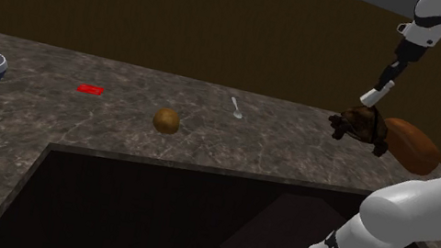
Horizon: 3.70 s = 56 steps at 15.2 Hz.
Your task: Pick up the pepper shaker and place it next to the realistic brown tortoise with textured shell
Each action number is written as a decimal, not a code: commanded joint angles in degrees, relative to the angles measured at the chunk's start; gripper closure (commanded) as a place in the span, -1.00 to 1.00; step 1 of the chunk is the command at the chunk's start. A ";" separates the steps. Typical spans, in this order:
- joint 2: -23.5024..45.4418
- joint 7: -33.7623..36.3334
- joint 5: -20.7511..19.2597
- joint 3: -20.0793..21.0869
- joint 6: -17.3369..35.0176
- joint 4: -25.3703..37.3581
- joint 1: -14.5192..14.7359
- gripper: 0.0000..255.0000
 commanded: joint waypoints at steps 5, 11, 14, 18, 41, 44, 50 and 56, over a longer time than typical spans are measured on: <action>3.70 -7.75 -0.18 -6.82 1.99 3.21 -0.88 1.00; 2.95 -7.12 -0.93 -7.34 6.43 -1.93 -1.28 1.00; 2.77 -6.86 -1.27 -7.69 8.67 -4.33 -1.46 1.00; 2.73 -6.57 -1.69 -8.24 11.68 -7.37 -1.66 1.00; 7.36 -6.33 -2.66 -13.10 30.22 -21.46 -1.70 1.00; 8.66 -6.56 -2.44 -13.94 32.85 -22.87 -1.48 1.00; 11.80 -7.38 -1.48 -15.75 38.26 -25.39 -0.80 1.00; 13.91 -8.12 -0.51 -16.81 41.39 -26.63 -0.27 1.00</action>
